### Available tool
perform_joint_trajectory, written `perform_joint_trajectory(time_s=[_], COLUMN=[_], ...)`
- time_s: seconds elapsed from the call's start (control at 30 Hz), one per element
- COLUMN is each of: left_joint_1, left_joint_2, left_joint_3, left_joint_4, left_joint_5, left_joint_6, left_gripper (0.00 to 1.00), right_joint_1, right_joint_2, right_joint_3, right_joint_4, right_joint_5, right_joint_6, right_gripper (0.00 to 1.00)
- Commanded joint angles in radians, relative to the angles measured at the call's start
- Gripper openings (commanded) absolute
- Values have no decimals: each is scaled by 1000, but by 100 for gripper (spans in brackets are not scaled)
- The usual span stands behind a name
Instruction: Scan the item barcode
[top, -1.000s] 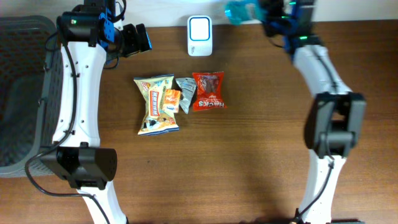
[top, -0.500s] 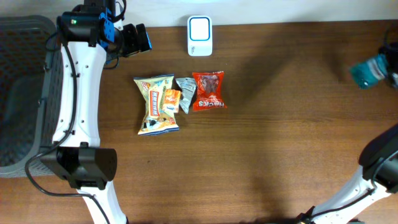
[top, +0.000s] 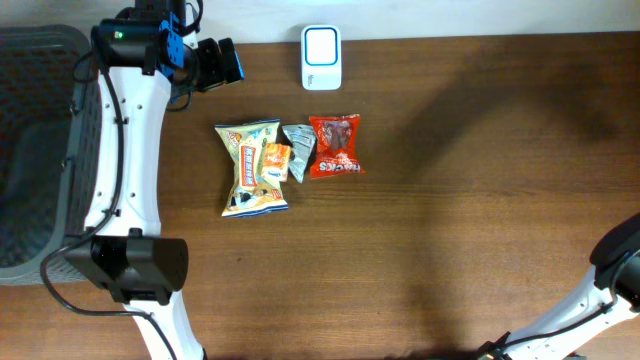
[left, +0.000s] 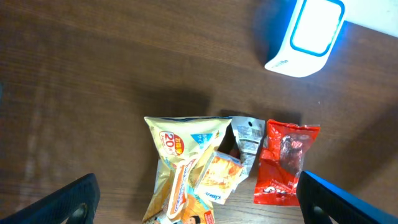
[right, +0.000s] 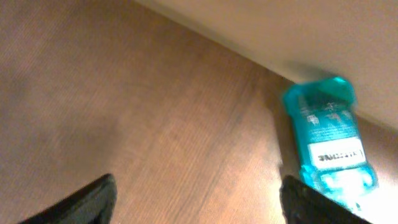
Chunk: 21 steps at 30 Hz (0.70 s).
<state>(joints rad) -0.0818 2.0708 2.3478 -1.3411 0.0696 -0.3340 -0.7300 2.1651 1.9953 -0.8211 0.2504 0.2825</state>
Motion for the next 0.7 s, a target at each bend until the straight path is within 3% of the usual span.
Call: perform_joint_trajectory(time_s=[0.0,0.07,0.17,0.37,0.53,0.67], left_joint_1=[6,6,6,6,6,6], left_joint_2=[-9,-9,-9,-9,-9,-9], left_joint_3=[-1,0,-1,-1,0,-1], left_joint_4=[2,2,2,2,2,2], left_joint_5=[-11,-11,-11,-11,-11,-11], left_joint_6=[-7,-7,-7,-7,-7,-7], left_gripper=[99,99,99,99,99,99], right_joint_1=[-48,-115,-177,-253,-253,-253], right_joint_2=[7,7,8,67,136,156], right_joint_3=[6,6,6,1,-12,-41], right_joint_4=[-77,-144,-202,-278,-280,-270], right_joint_5=[109,71,50,147,306,324], right_joint_6=[84,120,119,118,119,120], right_gripper=[55,25,9,4,4,4])
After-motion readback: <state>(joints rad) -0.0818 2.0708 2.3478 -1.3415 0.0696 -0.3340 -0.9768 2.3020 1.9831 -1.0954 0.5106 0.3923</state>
